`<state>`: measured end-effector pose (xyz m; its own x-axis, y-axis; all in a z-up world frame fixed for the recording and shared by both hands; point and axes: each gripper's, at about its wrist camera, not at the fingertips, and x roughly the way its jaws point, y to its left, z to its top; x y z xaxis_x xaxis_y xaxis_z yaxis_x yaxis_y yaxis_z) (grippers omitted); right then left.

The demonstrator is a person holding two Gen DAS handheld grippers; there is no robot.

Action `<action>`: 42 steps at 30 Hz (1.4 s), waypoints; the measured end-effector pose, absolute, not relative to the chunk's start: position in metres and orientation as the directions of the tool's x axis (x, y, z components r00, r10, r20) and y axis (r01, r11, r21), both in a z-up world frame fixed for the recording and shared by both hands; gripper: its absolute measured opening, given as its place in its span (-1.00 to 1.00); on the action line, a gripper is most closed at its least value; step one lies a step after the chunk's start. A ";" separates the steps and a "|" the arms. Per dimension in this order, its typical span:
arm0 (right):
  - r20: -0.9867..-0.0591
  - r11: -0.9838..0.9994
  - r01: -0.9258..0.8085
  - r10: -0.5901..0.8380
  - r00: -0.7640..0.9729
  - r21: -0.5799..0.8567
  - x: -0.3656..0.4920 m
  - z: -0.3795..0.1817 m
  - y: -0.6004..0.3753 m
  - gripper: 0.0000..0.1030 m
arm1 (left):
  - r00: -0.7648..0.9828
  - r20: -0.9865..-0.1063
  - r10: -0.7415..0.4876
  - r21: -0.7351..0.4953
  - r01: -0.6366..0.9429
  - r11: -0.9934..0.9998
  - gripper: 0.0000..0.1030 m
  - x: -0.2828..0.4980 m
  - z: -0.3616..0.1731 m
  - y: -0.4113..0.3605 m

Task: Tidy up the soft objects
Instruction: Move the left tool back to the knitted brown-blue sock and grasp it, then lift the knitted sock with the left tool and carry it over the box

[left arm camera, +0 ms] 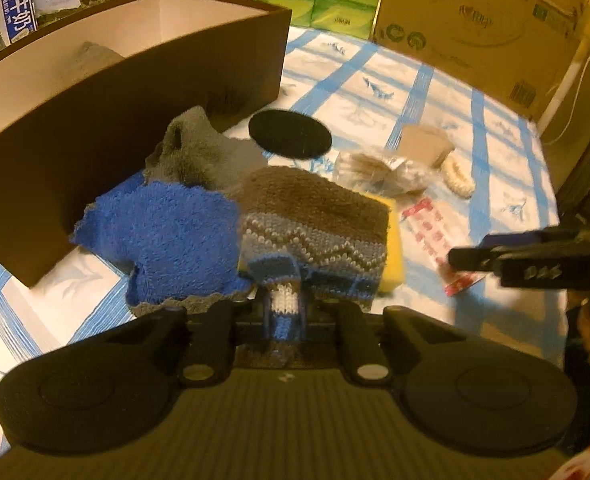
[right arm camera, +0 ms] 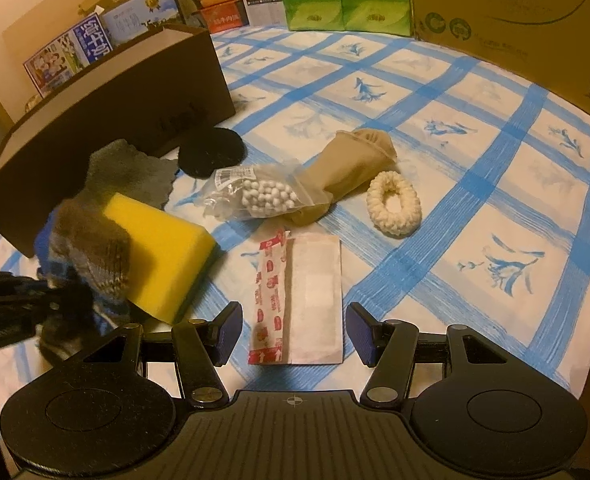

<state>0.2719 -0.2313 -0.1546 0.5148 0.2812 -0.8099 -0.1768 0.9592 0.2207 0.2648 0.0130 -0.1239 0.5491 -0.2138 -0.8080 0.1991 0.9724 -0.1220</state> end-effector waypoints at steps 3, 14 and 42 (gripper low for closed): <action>-0.814 0.964 -0.181 0.263 0.518 0.196 0.275 -0.160 -0.229 0.12 | 0.563 -0.796 -0.222 -0.132 0.196 0.972 -0.78 0.265 -0.117 0.014; -0.814 0.968 -0.210 0.232 0.532 0.138 0.281 -0.169 -0.216 0.11 | 0.553 -0.805 -0.214 -0.154 0.154 0.976 -0.77 0.272 -0.122 0.016; -0.791 0.953 -0.268 0.269 0.550 0.138 0.258 -0.147 -0.217 -0.87 | 0.554 -0.802 -0.225 -0.159 0.165 0.973 -0.82 0.260 -0.120 0.013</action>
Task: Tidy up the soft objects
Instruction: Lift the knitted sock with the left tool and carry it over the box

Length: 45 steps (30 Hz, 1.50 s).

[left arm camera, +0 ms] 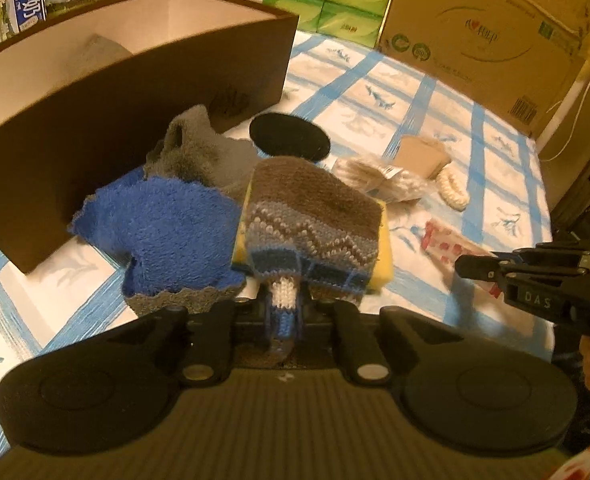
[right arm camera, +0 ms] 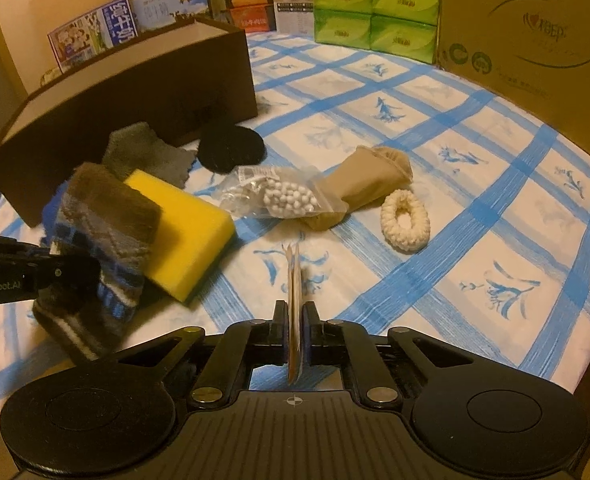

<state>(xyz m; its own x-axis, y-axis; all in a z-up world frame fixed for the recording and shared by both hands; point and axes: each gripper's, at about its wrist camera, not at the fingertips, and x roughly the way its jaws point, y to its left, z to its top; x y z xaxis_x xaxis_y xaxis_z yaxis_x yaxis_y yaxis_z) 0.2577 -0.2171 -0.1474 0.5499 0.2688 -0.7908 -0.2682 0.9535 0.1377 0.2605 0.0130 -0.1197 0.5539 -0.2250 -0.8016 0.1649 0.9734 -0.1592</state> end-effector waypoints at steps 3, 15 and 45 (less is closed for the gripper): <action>-0.778 0.950 -0.275 0.282 0.561 0.147 0.253 -0.138 -0.217 -0.87 | 0.578 -0.781 -0.236 -0.174 0.161 0.971 -0.83 0.251 -0.105 0.016; -0.693 0.920 -0.347 0.372 0.618 0.185 0.235 -0.087 -0.207 -0.95 | 0.679 -0.705 -0.204 -0.212 0.072 0.975 -0.83 0.222 -0.045 0.047; -0.457 0.790 -0.593 0.590 0.665 0.156 0.333 0.020 -0.083 -0.95 | 0.790 -0.607 0.088 -0.161 -0.231 0.960 -0.83 0.305 0.028 0.155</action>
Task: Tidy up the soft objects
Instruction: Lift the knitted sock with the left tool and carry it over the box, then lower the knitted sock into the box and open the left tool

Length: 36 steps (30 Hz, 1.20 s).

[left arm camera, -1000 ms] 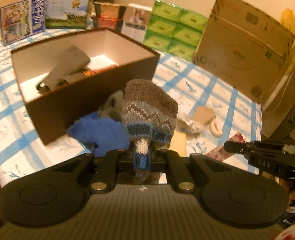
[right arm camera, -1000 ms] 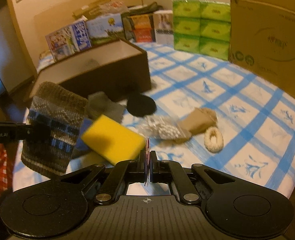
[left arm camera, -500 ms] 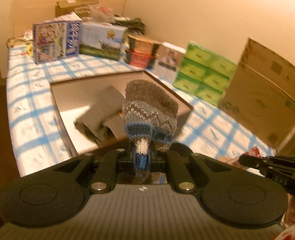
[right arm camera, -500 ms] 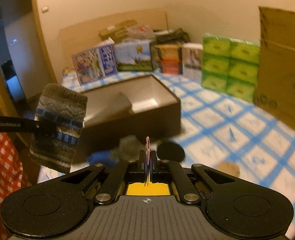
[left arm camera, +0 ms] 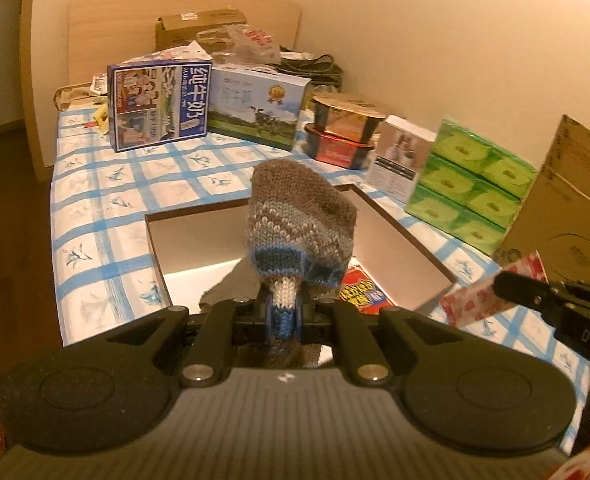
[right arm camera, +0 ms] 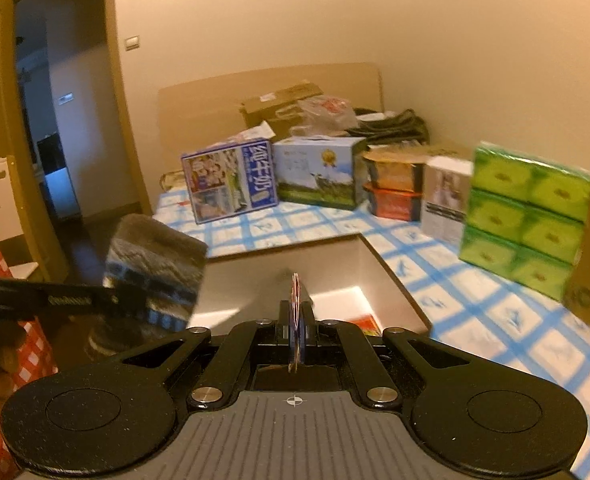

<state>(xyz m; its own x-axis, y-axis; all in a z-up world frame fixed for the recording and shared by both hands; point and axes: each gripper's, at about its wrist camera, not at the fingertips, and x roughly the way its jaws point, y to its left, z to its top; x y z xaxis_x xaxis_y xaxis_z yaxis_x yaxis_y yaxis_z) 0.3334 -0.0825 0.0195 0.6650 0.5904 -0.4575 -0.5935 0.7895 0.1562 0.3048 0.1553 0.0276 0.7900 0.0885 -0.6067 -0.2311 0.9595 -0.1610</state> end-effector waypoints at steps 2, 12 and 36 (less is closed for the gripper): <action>-0.459 0.781 -0.606 0.597 0.658 0.148 0.341 0.018 -0.068 -0.95 | 0.781 -0.618 0.090 -0.166 -0.241 0.956 -0.83 0.314 0.025 0.159; -0.524 0.786 -0.608 0.568 0.635 0.114 0.394 -0.013 -0.022 -0.95 | 0.748 -0.658 0.081 -0.191 -0.271 0.944 -0.83 0.360 0.006 0.169; -0.610 0.821 -0.550 0.515 0.602 0.151 0.474 -0.065 -0.016 -0.94 | 0.692 -0.721 0.047 -0.199 -0.272 0.942 -0.11 0.447 -0.028 0.176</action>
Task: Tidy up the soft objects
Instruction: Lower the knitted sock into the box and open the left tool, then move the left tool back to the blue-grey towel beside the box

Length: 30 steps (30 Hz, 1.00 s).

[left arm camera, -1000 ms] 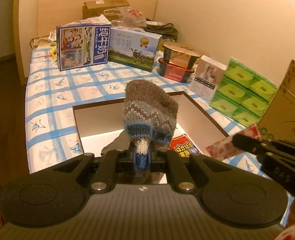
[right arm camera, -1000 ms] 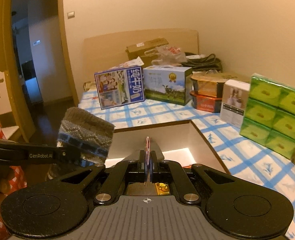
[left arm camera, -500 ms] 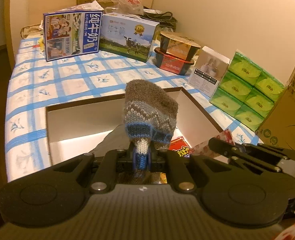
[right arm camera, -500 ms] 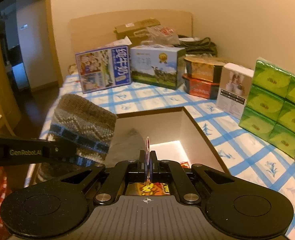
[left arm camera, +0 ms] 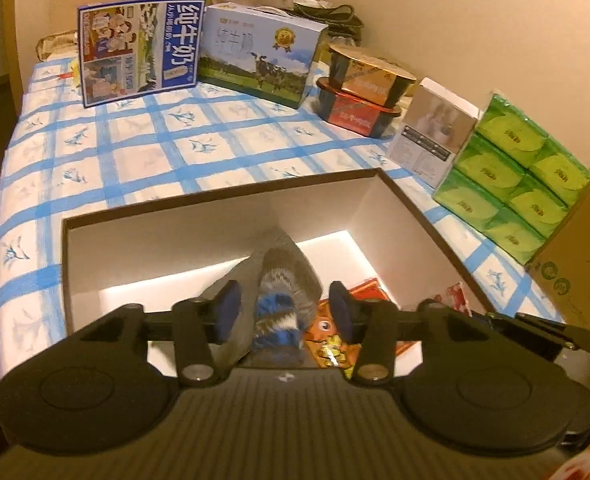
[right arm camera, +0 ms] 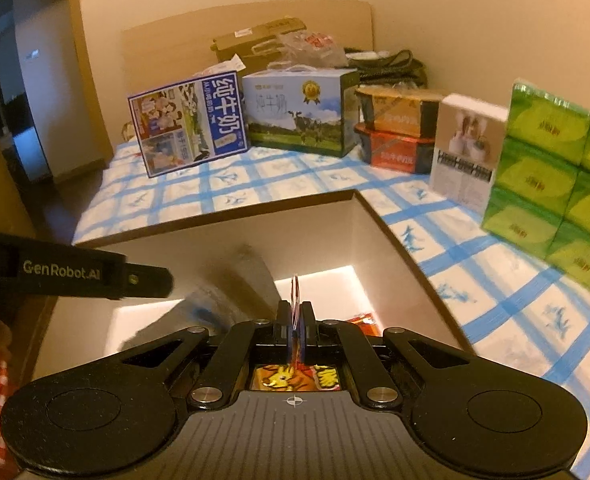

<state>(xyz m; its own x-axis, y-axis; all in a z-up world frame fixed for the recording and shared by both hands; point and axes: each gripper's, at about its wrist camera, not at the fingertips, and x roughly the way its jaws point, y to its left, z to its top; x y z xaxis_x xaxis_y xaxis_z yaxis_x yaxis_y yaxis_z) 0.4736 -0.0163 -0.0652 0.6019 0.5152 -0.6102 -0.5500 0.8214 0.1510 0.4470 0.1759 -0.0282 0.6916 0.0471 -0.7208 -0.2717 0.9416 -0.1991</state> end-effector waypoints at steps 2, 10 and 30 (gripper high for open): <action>-0.616 0.816 -0.555 0.525 0.588 0.166 0.474 -0.065 -0.017 -0.88 | 0.689 -0.723 0.051 -0.195 -0.275 0.942 -0.11 0.444 -0.028 0.179; -0.574 0.805 -0.557 0.559 0.599 0.203 0.462 -0.062 -0.036 0.34 | 0.678 -0.733 0.055 -0.178 -0.268 0.947 -0.08 0.419 -0.029 0.188; -0.551 0.810 -0.512 0.576 0.604 0.286 0.377 -0.050 -0.102 0.34 | 0.697 -0.717 0.003 -0.154 -0.163 0.974 -0.01 0.327 -0.013 0.149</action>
<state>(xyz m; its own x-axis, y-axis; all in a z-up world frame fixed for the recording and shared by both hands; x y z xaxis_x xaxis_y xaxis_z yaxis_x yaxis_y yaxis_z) 0.3769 -0.1017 -0.0502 0.6037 0.5761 -0.5510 -0.5118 0.8100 0.2862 0.3274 0.1489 -0.0134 0.6968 0.0033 -0.7172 -0.1632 0.9745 -0.1540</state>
